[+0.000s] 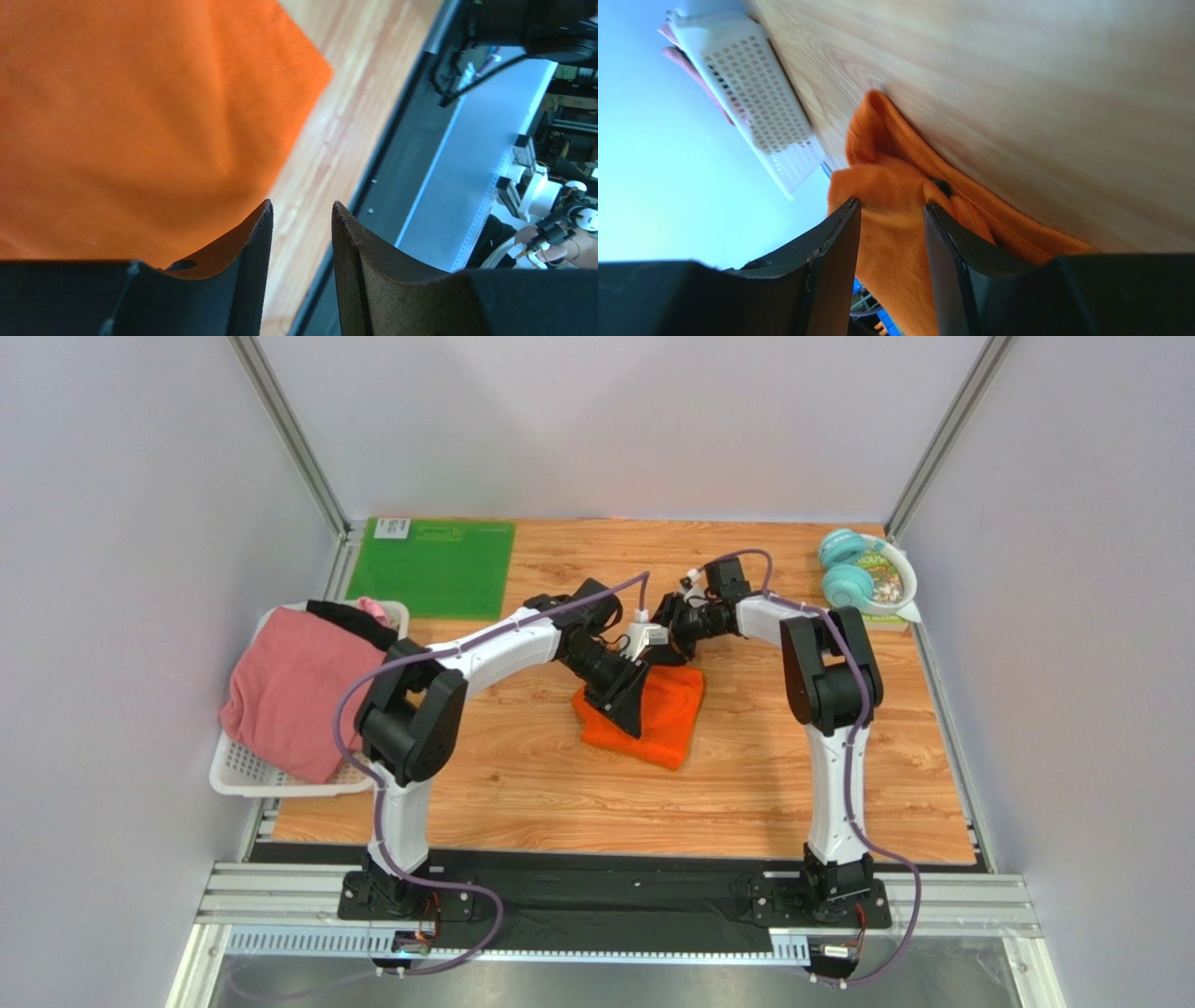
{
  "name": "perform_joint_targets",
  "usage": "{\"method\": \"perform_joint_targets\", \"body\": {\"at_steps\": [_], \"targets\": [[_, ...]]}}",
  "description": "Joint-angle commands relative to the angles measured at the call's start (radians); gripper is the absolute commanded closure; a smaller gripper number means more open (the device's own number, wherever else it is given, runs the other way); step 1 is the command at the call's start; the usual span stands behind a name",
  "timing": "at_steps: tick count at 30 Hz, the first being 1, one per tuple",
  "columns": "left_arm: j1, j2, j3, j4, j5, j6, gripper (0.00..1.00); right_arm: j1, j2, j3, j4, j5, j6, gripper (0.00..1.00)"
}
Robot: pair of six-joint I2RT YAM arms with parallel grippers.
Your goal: Fold and stack the t-shirts
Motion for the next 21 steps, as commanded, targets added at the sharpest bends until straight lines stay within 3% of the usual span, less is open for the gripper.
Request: {"method": "perform_joint_targets", "body": {"at_steps": [1,6,11,17,21], "targets": [[-0.002,0.104,0.03,0.048,-0.049,0.075,0.58,-0.01,0.072,0.157,0.017,-0.026,0.019,0.56],[0.009,0.167,-0.011,0.002,-0.109,0.141,0.64,-0.039,0.101,0.255,-0.132,0.093,-0.078,0.59],[0.01,0.115,-0.101,0.032,-0.163,0.171,0.66,-0.066,0.026,0.289,-0.213,0.19,-0.122,0.59],[0.014,-0.008,-0.135,0.075,-0.226,0.168,0.67,-0.051,-0.141,0.245,-0.217,0.07,-0.099,0.57],[0.015,-0.173,-0.118,0.077,-0.252,0.177,0.67,-0.022,-0.242,0.151,-0.183,0.014,-0.084,0.55]]}}
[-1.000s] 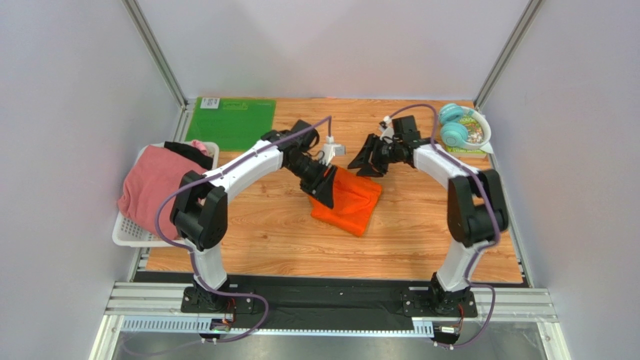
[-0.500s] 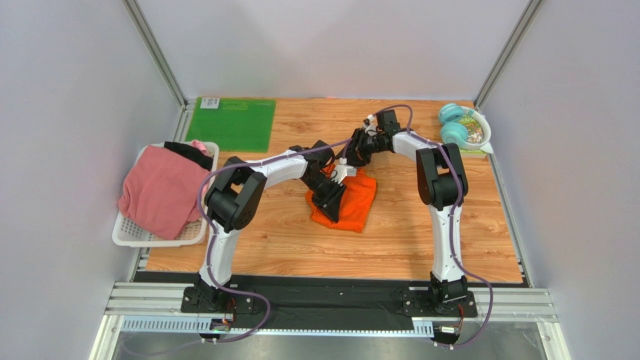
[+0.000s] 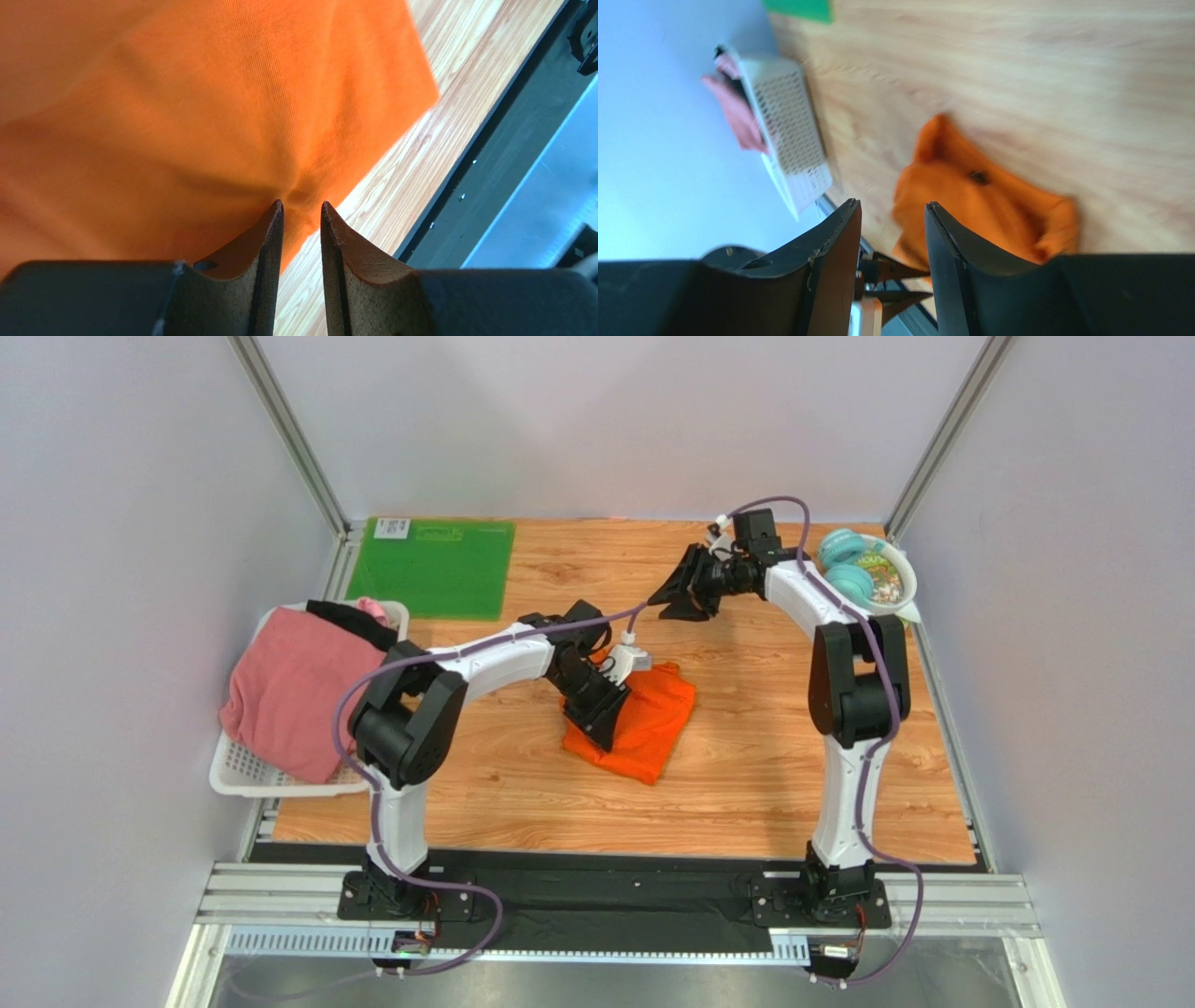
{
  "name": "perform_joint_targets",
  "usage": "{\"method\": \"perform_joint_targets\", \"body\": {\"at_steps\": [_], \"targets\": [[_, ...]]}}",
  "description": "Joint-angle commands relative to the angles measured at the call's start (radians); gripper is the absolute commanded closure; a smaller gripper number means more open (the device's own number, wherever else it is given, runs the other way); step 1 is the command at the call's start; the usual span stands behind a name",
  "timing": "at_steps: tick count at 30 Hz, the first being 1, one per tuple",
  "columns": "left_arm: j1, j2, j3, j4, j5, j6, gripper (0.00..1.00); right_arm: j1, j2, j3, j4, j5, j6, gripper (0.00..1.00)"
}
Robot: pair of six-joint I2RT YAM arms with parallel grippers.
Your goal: Fold and stack the t-shirts
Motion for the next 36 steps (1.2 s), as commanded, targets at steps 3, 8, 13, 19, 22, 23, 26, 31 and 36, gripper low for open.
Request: {"method": "perform_joint_targets", "body": {"at_steps": [3,8,13,19,22,23,26,31,36], "targets": [[0.005,-0.293,0.046,-0.005,-0.058,0.073,0.66,0.076,-0.199,-0.145,0.065,-0.126,0.035,0.54],[-0.001,-0.438,0.057,-0.06,0.001,0.098,0.66,0.15,-0.207,-0.23,0.142,-0.164,0.073,0.54],[-0.065,-0.463,-0.004,-0.052,-0.031,0.127,0.66,0.197,-0.132,-0.244,0.17,-0.195,0.087,0.55],[-0.111,-0.315,-0.024,-0.013,-0.09,0.141,0.66,0.199,0.004,-0.175,0.188,-0.241,0.085,0.54],[-0.113,-0.233,-0.041,0.021,-0.145,0.173,0.67,0.191,0.103,-0.136,0.17,-0.249,0.078,0.55],[-0.113,-0.209,-0.05,0.046,-0.163,0.184,0.69,0.188,0.139,-0.113,0.164,-0.249,0.076,0.55],[-0.113,-0.195,-0.092,0.076,-0.206,0.214,0.71,0.181,0.189,-0.061,0.147,-0.252,0.075,0.55],[-0.113,-0.233,-0.127,0.086,-0.278,0.251,0.73,0.17,0.267,-0.024,0.121,-0.238,0.058,0.55],[-0.102,-0.285,-0.169,0.118,-0.372,0.296,0.75,0.164,0.273,-0.055,0.113,-0.219,0.036,0.56]]}}
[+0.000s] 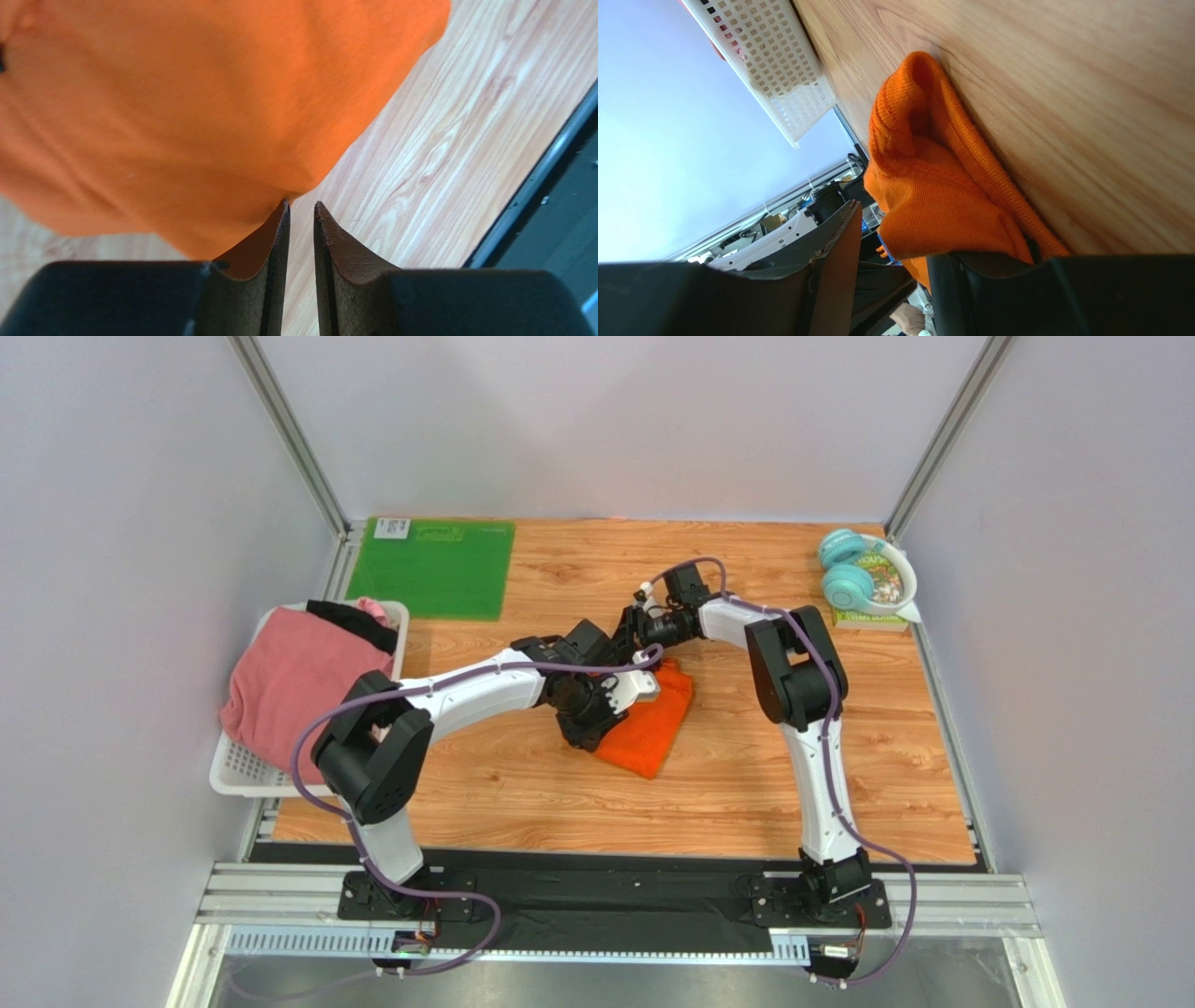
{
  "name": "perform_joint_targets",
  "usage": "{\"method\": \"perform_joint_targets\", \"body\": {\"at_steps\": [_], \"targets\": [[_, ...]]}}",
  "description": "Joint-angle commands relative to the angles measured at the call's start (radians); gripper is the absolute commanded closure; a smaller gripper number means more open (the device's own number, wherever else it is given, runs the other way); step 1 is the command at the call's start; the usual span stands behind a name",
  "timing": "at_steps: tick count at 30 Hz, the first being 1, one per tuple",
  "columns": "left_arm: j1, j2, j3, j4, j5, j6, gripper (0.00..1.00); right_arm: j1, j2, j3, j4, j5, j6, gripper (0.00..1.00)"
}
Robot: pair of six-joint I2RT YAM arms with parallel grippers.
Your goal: Fold and stack the t-shirts
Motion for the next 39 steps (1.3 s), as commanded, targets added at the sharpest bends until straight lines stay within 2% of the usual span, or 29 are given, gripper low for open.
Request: {"method": "perform_joint_targets", "body": {"at_steps": [1,6,13,17,22,29,34,37,39], "targets": [[0.014,-0.074,-0.026,0.058,-0.09,0.074,0.75,-0.011,0.046,-0.017,-0.024,0.06,-0.041,0.56],[0.063,-0.011,-0.004,0.081,-0.076,0.04,0.77,-0.016,0.056,-0.049,-0.022,0.071,-0.05,0.56],[0.065,0.081,-0.001,0.11,-0.065,0.014,0.8,-0.04,0.026,-0.103,-0.025,0.098,-0.072,0.54],[0.063,0.107,0.014,0.104,-0.067,0.005,0.81,-0.078,-0.086,-0.097,-0.092,0.141,-0.108,0.44],[0.065,0.072,0.019,0.081,-0.056,0.005,0.81,-0.161,-0.258,-0.139,-0.09,0.201,-0.08,0.44],[0.063,0.025,0.043,0.056,-0.061,0.02,0.82,-0.099,-0.394,-0.306,-0.01,0.118,-0.041,0.45],[0.063,0.018,0.043,0.053,-0.065,0.026,0.83,-0.072,-0.392,-0.426,0.038,0.089,-0.044,0.46],[0.065,0.015,0.04,0.05,-0.07,0.026,0.83,-0.071,-0.32,-0.431,0.039,0.075,-0.056,0.47],[0.065,0.014,0.039,0.048,-0.071,0.031,0.84,-0.08,-0.272,-0.41,0.009,0.141,-0.099,0.48]]}}
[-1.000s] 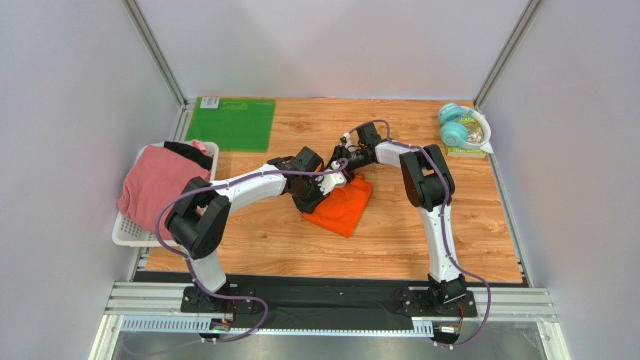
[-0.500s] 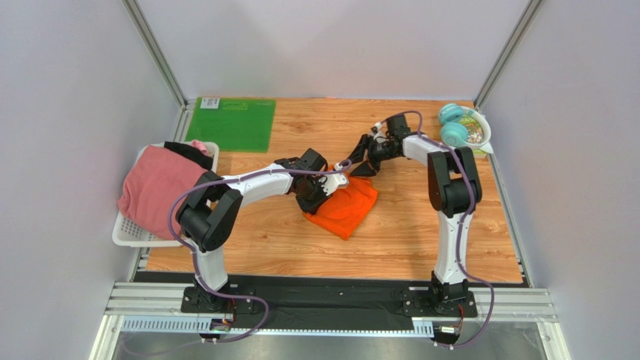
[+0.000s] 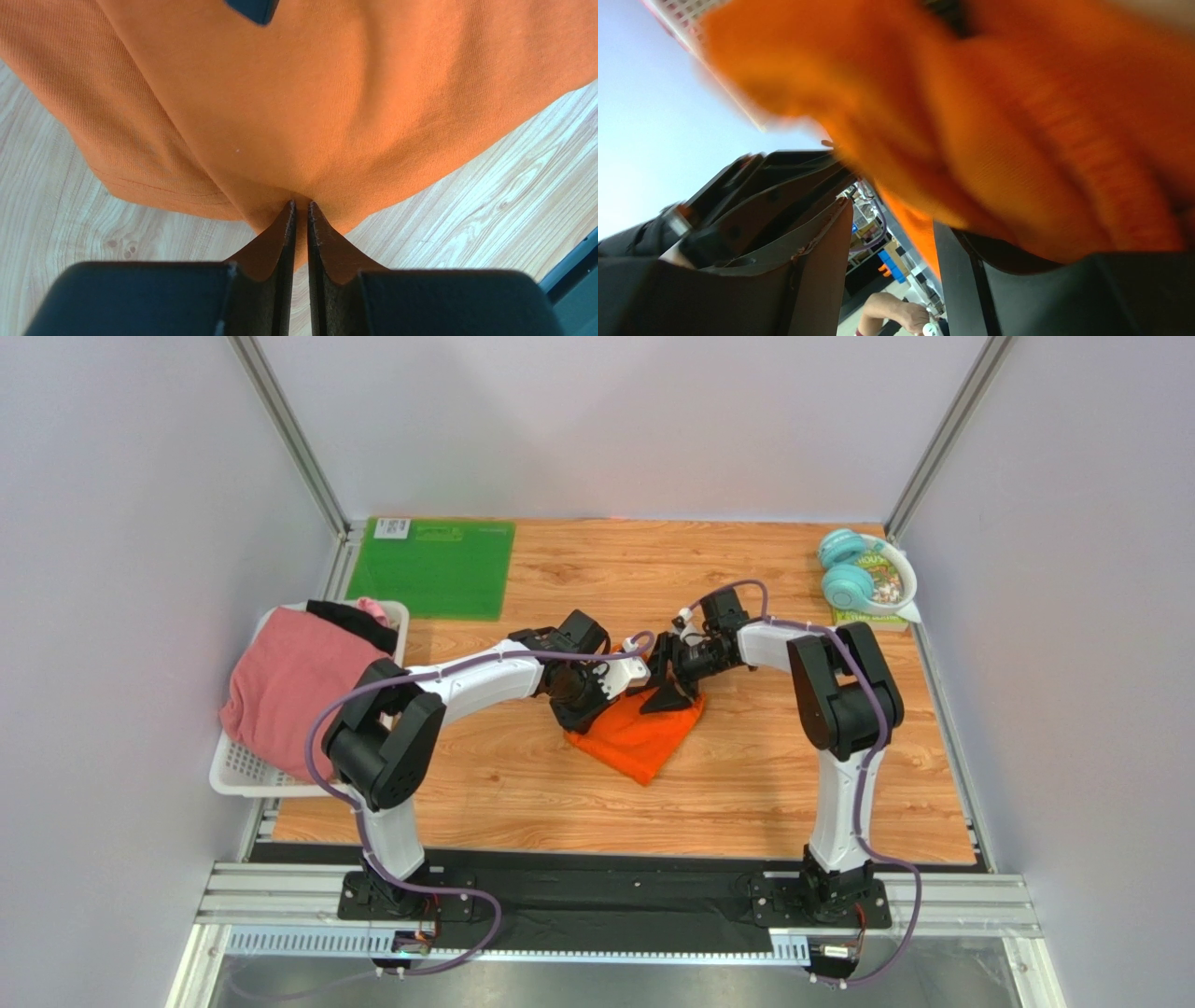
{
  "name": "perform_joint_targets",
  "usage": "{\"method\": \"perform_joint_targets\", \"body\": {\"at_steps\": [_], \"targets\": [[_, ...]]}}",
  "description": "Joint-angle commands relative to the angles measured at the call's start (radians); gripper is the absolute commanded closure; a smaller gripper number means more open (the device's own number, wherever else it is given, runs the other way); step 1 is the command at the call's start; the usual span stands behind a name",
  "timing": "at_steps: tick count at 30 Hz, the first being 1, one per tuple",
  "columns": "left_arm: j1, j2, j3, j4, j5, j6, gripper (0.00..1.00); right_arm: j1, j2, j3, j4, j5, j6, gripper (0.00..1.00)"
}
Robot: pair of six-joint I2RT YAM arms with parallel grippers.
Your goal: Fold and stack the t-shirts
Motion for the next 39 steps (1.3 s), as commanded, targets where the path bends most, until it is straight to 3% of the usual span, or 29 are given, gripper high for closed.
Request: {"method": "perform_joint_targets", "body": {"at_steps": [1,12,15,21,27,32,39], "targets": [[-0.002,-0.044,0.025,-0.016,-0.001,0.013,0.84,-0.032,0.083,0.026,-0.019,0.057,-0.05,0.49],[0.0,-0.063,0.01,-0.019,-0.004,0.027,0.85,-0.109,0.03,0.07,-0.168,0.31,-0.119,0.5],[0.0,-0.075,0.004,-0.018,-0.004,0.026,0.86,-0.115,0.004,0.098,-0.177,0.291,-0.099,0.5],[0.0,-0.092,0.03,-0.032,0.025,0.007,0.87,-0.063,-0.045,0.165,-0.088,0.105,0.003,0.5],[-0.025,-0.132,0.123,-0.073,0.093,-0.043,0.86,-0.046,-0.03,0.218,-0.083,0.1,0.008,0.5],[-0.066,-0.098,0.139,-0.09,0.165,-0.092,0.86,-0.05,0.092,0.349,-0.125,0.086,-0.01,0.51],[-0.106,0.067,0.166,-0.029,0.144,-0.128,0.89,-0.053,0.218,0.391,-0.113,0.108,0.008,0.54]]}}
